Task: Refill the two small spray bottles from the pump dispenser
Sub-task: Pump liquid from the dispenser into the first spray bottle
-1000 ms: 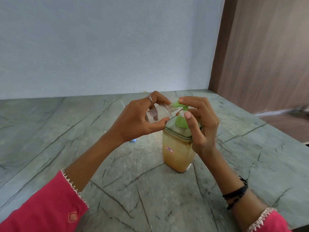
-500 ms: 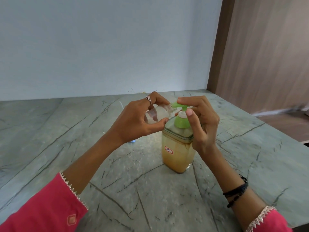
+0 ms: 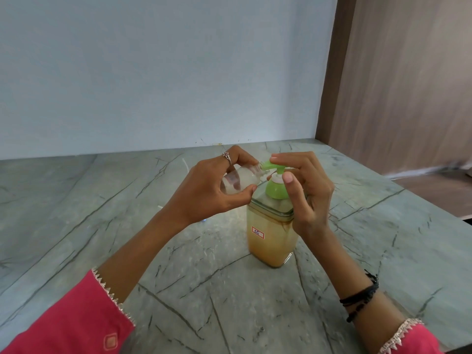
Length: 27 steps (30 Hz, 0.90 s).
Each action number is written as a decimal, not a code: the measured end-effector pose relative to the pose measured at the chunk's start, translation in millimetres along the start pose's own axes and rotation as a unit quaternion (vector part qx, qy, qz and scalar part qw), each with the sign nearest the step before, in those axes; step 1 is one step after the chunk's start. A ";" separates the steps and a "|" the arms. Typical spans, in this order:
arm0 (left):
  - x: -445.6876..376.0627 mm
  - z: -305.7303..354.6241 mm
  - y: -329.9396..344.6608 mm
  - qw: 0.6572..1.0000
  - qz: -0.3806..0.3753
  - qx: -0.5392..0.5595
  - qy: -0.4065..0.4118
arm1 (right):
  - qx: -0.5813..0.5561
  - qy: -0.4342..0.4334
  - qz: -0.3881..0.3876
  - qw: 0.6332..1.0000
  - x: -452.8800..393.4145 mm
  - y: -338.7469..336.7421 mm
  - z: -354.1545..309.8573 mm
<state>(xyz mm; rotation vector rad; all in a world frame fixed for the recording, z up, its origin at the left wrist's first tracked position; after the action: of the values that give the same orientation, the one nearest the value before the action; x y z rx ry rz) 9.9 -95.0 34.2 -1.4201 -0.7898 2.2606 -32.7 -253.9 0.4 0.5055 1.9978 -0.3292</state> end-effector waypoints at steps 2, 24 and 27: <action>-0.5 0.8 -0.8 1.000 0.003 0.009 -0.001 | 0.007 -0.003 -0.008 1.000 0.4 0.2 0.5; 1.3 1.9 2.8 0.999 0.011 0.021 0.028 | 0.026 0.042 0.025 0.998 -3.8 2.4 -0.6; 1.1 1.5 2.8 0.999 0.013 0.025 0.025 | 0.022 0.021 0.020 0.999 -3.1 1.4 -1.1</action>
<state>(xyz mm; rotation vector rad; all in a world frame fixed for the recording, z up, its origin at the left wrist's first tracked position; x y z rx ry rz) 8.1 -97.0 32.2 -1.4671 -0.6968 2.2387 -31.6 -252.8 3.7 0.5843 2.0217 -0.3409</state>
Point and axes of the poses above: each hand's wrist, its own x-axis away from the middle knuckle, its own y-axis out of the palm, z = x × y, the point moved 4 cm from there along -x, towards the middle knuckle, and after that the axes turned 5 degrees about y, right-handed, at the moved point
